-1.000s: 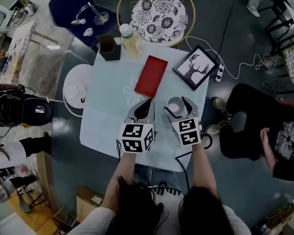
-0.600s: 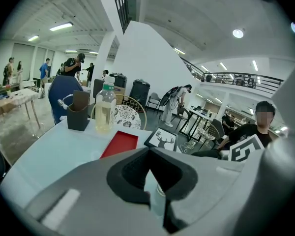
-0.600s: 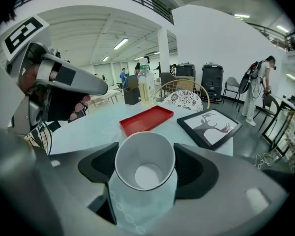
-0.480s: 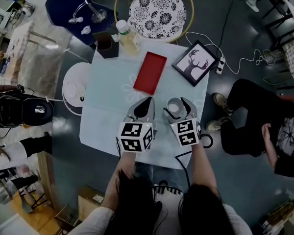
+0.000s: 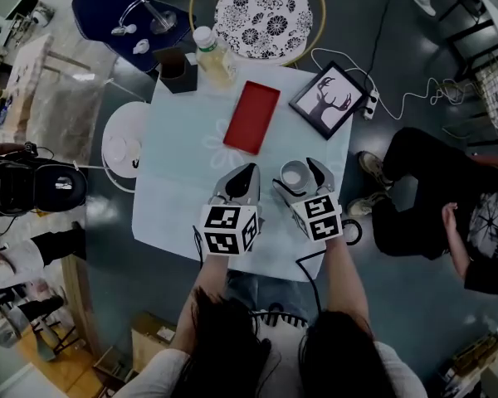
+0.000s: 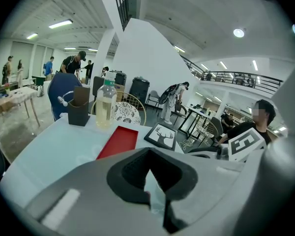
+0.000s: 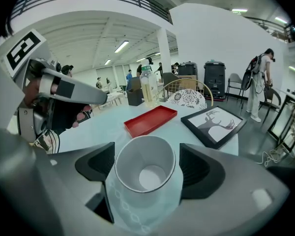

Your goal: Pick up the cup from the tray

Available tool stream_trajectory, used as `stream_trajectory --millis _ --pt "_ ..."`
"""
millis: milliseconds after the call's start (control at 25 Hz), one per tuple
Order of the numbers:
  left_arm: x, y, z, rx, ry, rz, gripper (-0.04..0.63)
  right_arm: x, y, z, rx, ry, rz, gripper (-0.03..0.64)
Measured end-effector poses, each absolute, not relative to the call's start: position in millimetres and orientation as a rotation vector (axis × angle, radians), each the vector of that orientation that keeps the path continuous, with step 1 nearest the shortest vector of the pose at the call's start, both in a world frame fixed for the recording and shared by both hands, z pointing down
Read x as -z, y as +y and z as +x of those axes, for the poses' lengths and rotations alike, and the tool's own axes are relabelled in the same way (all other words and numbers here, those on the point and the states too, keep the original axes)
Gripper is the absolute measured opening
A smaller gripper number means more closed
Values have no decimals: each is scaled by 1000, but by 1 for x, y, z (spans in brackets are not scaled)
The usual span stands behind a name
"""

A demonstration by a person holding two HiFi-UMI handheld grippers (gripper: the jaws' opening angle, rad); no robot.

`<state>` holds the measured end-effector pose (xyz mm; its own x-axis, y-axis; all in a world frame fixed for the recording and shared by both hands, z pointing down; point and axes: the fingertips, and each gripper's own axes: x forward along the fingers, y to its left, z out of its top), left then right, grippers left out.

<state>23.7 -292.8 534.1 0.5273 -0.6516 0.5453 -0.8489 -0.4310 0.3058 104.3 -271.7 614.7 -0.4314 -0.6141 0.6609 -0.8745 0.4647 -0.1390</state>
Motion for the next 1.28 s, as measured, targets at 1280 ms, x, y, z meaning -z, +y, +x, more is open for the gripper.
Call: stream_trajectory --millis 1280 --pt "-436 -184 -9 -279 -1204 2389 0 -438 -176 112 -329 -2213 1667 297"
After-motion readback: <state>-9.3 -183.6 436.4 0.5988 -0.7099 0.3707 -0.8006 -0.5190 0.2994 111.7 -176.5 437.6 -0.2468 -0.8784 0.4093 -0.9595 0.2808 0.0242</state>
